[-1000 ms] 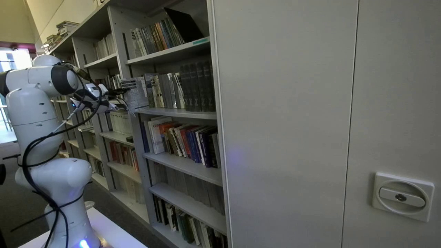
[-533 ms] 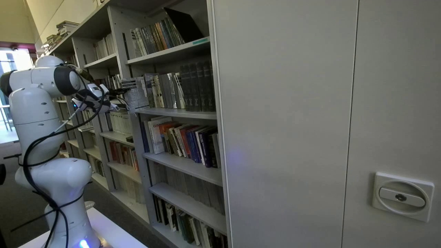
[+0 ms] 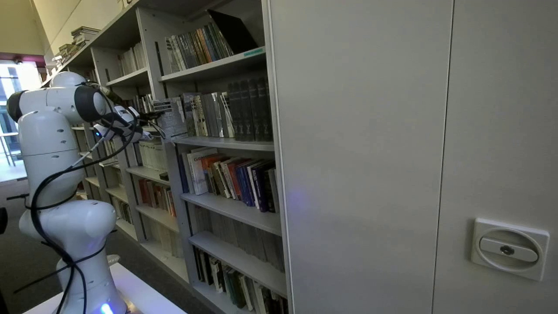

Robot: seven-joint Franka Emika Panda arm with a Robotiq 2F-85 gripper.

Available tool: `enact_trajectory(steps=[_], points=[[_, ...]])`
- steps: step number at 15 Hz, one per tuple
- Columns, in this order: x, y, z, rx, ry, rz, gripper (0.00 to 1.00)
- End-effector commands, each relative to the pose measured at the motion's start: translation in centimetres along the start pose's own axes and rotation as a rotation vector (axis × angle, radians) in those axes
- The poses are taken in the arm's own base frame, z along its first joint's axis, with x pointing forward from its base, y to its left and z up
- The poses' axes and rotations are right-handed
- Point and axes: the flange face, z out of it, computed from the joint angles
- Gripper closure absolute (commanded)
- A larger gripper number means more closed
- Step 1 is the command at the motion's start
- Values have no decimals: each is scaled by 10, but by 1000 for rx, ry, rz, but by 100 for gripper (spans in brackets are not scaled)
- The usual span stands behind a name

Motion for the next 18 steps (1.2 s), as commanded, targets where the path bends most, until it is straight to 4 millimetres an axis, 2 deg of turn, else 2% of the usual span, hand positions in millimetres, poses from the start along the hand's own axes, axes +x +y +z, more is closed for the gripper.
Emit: enact_trajectory(steps=[1, 5, 12, 18], points=[[9, -3, 16, 42, 40, 4, 98], [7, -4, 21, 51, 51, -7, 98], [16, 20, 37, 1, 73, -21, 98], [15, 25, 41, -11, 71, -11, 98]])
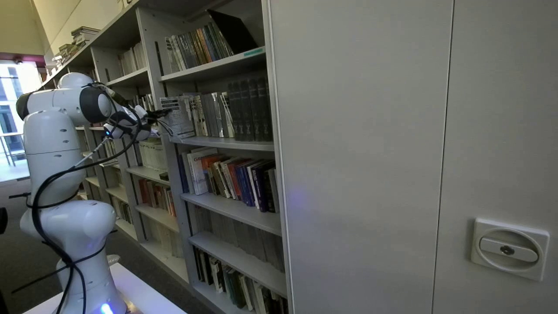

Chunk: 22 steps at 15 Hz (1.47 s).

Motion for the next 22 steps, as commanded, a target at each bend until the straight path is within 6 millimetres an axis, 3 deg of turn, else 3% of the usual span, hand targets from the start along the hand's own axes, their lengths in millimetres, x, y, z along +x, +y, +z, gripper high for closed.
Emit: enact_trajectory(steps=[1, 12, 22], points=[[16, 6, 8, 16, 39, 11, 98], [20, 11, 10, 30, 31, 24, 98], [14, -1, 8, 96, 23, 76, 98]])
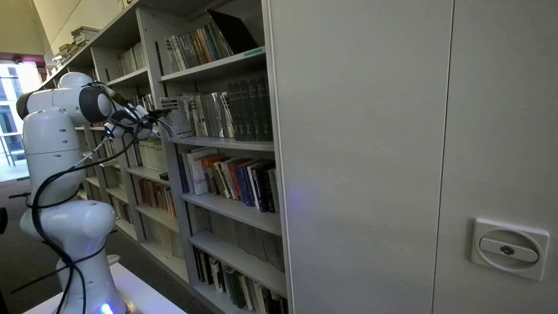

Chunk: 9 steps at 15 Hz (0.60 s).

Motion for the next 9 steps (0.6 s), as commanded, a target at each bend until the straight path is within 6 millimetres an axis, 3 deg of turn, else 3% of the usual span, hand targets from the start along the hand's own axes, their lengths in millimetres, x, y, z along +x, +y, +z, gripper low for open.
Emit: enact_trajectory(steps=[1, 9], points=[[13, -2, 8, 54, 35, 22, 98], [10, -3, 17, 91, 68, 36, 98]])
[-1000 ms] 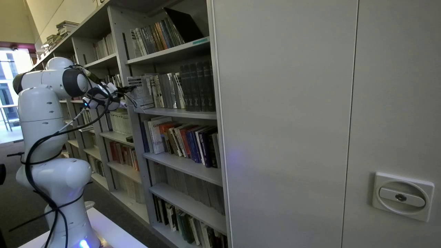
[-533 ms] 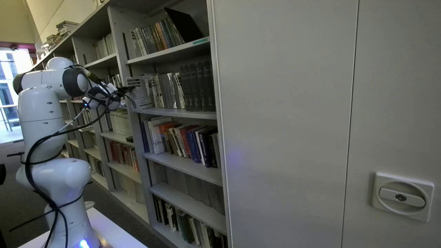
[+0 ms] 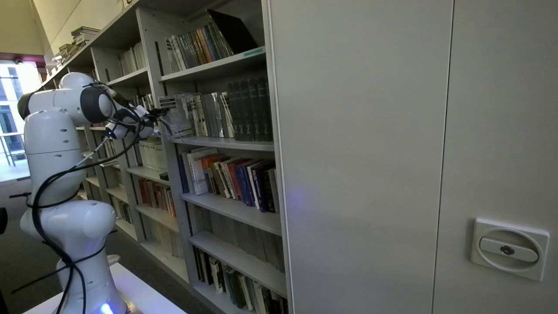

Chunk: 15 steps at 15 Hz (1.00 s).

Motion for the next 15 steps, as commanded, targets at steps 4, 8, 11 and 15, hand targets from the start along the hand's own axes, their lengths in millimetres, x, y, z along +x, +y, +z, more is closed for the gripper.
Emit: enact_trajectory(steps=[4, 8, 11, 15], points=[[7, 2, 23, 50, 47, 30, 98], [3, 8, 31, 52, 58, 37, 98], [2, 13, 37, 47, 64, 41, 98], [0, 17, 46, 45, 68, 45, 98]])
